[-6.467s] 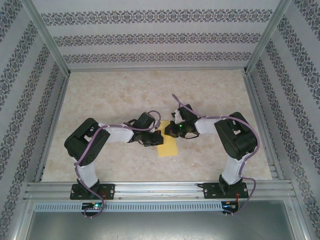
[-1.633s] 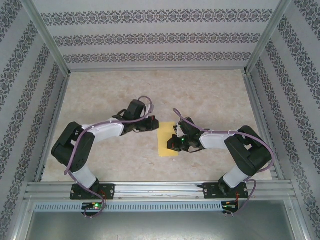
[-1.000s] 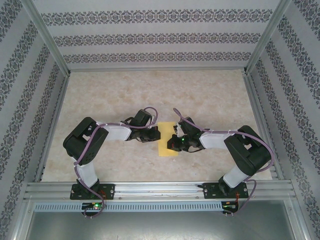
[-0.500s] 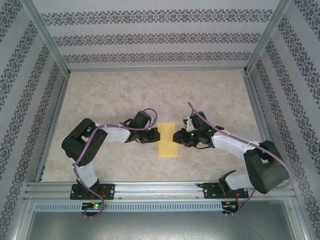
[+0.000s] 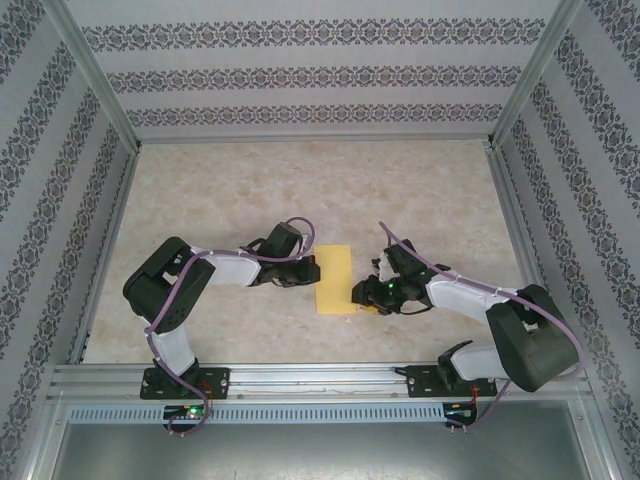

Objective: Fold a paper plane with a square sheet of paper (fold left side to right side)
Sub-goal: Fold the triangle a second time at the center of the table.

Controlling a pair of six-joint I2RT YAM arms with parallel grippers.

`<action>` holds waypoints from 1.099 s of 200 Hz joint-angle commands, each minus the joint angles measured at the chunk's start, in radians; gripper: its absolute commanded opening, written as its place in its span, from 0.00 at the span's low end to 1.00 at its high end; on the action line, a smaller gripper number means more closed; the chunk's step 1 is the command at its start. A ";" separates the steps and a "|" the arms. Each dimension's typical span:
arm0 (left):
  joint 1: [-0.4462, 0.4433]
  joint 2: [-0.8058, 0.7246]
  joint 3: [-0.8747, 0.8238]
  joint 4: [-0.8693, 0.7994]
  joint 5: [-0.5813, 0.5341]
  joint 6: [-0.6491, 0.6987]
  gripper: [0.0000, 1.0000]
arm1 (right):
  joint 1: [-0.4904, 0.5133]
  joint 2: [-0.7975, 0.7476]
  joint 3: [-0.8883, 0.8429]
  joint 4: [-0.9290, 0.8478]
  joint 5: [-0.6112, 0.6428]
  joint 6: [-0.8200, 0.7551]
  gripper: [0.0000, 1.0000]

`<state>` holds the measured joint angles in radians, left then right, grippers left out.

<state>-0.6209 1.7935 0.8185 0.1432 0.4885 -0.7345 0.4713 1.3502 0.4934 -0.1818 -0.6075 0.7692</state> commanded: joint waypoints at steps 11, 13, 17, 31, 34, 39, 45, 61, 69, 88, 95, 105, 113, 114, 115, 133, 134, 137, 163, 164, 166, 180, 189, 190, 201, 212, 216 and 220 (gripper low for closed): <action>-0.020 0.004 -0.031 -0.057 -0.031 0.001 0.00 | 0.020 0.028 -0.009 0.047 -0.033 0.030 0.39; -0.020 0.004 -0.031 -0.057 -0.032 0.002 0.00 | 0.022 0.029 -0.009 0.049 -0.032 0.030 0.39; -0.020 0.004 -0.030 -0.057 -0.031 0.000 0.00 | 0.024 0.033 -0.007 0.051 -0.034 0.031 0.39; -0.021 0.005 -0.030 -0.057 -0.030 0.002 0.00 | 0.028 0.046 -0.004 0.066 -0.038 0.037 0.39; -0.020 0.005 -0.030 -0.057 -0.030 0.002 0.00 | 0.028 0.049 -0.004 0.071 -0.040 0.038 0.39; -0.020 0.006 -0.030 -0.057 -0.030 0.001 0.00 | 0.030 0.053 -0.003 0.077 -0.041 0.040 0.39; -0.020 0.006 -0.030 -0.058 -0.030 0.001 0.00 | 0.033 0.058 -0.002 0.085 -0.044 0.044 0.39; -0.020 0.003 -0.032 -0.057 -0.030 0.002 0.00 | 0.036 0.068 -0.001 0.107 -0.049 0.054 0.38; -0.021 0.004 -0.033 -0.059 -0.030 0.002 0.00 | 0.035 0.072 -0.001 0.118 -0.052 0.059 0.38; -0.020 0.004 -0.032 -0.056 -0.029 0.003 0.00 | 0.031 0.080 -0.002 0.153 -0.052 0.073 0.35; -0.021 0.003 -0.033 -0.056 -0.029 0.003 0.00 | 0.028 0.081 -0.003 0.168 -0.053 0.079 0.35; -0.022 0.003 -0.034 -0.055 -0.029 0.003 0.00 | 0.022 0.084 -0.001 0.184 -0.058 0.082 0.35; -0.022 0.002 -0.035 -0.054 -0.028 0.002 0.00 | 0.017 0.090 0.005 0.192 -0.064 0.082 0.34; -0.022 0.001 -0.035 -0.054 -0.028 0.001 0.00 | 0.016 0.091 0.005 0.192 -0.064 0.081 0.34; -0.022 0.001 -0.035 -0.053 -0.028 0.002 0.00 | 0.015 0.091 0.007 0.193 -0.065 0.081 0.34; -0.022 0.001 -0.036 -0.050 -0.027 0.003 0.00 | 0.002 0.112 0.020 0.208 -0.075 0.074 0.34; -0.022 0.001 -0.037 -0.050 -0.027 0.002 0.00 | 0.001 0.113 0.021 0.210 -0.076 0.073 0.34; -0.022 0.001 -0.036 -0.049 -0.026 0.002 0.00 | -0.002 0.118 0.024 0.212 -0.077 0.071 0.34; -0.023 0.000 -0.036 -0.045 -0.025 -0.001 0.00 | -0.030 0.164 0.060 0.222 -0.089 0.046 0.33; -0.023 0.000 -0.037 -0.045 -0.024 -0.002 0.00 | -0.031 0.165 0.062 0.222 -0.089 0.045 0.33; -0.023 0.000 -0.035 -0.045 -0.024 -0.001 0.00 | -0.033 0.168 0.063 0.222 -0.089 0.044 0.33; -0.023 -0.002 -0.037 -0.044 -0.027 0.001 0.00 | -0.048 0.192 0.082 0.227 -0.096 0.029 0.33; -0.023 -0.002 -0.038 -0.044 -0.024 -0.002 0.00 | -0.058 0.208 0.094 0.229 -0.100 0.019 0.32; -0.023 -0.002 -0.038 -0.044 -0.024 -0.002 0.00 | -0.059 0.210 0.096 0.230 -0.101 0.018 0.32; -0.023 -0.003 -0.039 -0.041 -0.023 -0.002 0.00 | -0.070 0.233 0.111 0.236 -0.106 0.011 0.32; -0.023 -0.003 -0.039 -0.039 -0.022 -0.003 0.00 | -0.080 0.254 0.128 0.243 -0.115 0.003 0.31; -0.023 -0.003 -0.039 -0.037 -0.021 -0.003 0.00 | -0.083 0.264 0.137 0.243 -0.118 0.000 0.31; -0.023 -0.003 -0.038 -0.037 -0.021 -0.004 0.00 | -0.085 0.272 0.143 0.242 -0.118 -0.004 0.31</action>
<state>-0.6228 1.7905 0.8127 0.1516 0.4850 -0.7345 0.4038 1.5784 0.5888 0.0349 -0.6945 0.8082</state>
